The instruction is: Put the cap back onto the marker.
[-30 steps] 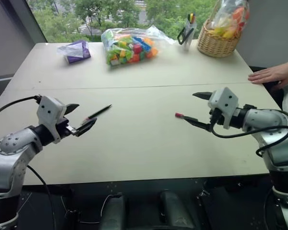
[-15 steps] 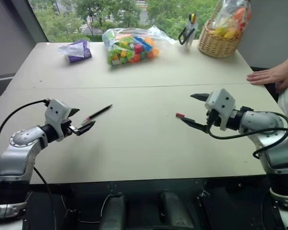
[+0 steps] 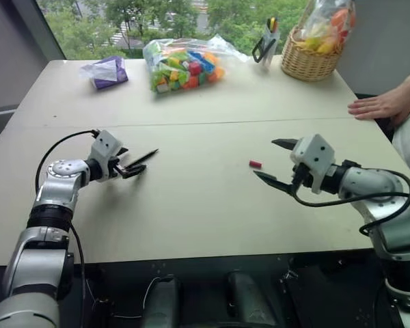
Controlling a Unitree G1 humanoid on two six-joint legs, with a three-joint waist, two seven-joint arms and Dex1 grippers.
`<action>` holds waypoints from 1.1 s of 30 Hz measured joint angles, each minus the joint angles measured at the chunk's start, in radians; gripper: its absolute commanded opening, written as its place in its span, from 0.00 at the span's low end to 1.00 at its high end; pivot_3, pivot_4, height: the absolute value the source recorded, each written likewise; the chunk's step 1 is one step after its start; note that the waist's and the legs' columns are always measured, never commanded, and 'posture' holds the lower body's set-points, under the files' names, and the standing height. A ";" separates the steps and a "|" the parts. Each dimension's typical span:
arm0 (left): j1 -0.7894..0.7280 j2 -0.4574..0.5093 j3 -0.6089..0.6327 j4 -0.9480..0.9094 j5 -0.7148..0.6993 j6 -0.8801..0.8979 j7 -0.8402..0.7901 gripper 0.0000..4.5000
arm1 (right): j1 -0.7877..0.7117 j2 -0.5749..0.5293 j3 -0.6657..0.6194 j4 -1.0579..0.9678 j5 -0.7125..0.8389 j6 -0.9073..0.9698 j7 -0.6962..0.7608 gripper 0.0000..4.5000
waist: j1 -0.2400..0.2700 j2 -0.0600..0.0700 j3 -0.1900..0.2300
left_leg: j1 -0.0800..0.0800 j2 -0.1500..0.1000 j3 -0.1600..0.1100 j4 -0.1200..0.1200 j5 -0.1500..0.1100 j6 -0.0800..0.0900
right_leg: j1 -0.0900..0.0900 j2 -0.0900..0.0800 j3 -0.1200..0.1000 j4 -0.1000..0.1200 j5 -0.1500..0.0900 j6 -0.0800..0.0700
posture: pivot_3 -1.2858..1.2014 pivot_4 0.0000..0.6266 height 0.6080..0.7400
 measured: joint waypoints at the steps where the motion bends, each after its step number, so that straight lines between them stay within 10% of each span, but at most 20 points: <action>1: -0.017 -0.002 -0.003 0.025 0.009 -0.007 -0.011 1.00 | 0.001 0.000 0.000 -0.003 0.000 0.000 -0.004 0.99 | 0.000 0.000 0.000 | 0.000 0.000 0.000 0.000 0.000 0.000 | 0.000 0.000 0.000 0.000 0.000 0.000 | 0.52 0.24 1.00; 11: -0.106 -0.006 -0.021 0.172 0.056 -0.045 -0.079 1.00 | 0.003 0.000 -0.001 -0.014 -0.001 0.000 -0.031 0.99 | 0.000 0.000 0.000 | 0.000 0.000 0.000 0.000 0.000 0.000 | 0.000 0.000 0.000 0.001 0.000 0.000 | 0.52 0.24 1.00; 21: -0.124 -0.023 -0.007 0.207 0.055 -0.024 -0.114 0.01 | 0.003 -0.001 -0.001 -0.013 -0.004 -0.007 -0.034 1.00 | 0.000 0.000 -0.001 | 0.003 0.000 0.000 0.000 0.000 0.000 | 0.002 0.000 0.000 0.001 0.000 0.000 | 0.52 0.24 1.00; 33: -0.068 -0.011 0.016 0.110 0.037 0.011 -0.157 0.01 | -0.002 0.001 0.000 0.020 -0.010 -0.026 -0.030 1.00 | -0.002 0.000 -0.001 | 0.002 0.000 0.000 0.000 0.000 0.000 | 0.002 0.000 0.000 0.002 0.000 0.000 | 0.52 0.24 1.00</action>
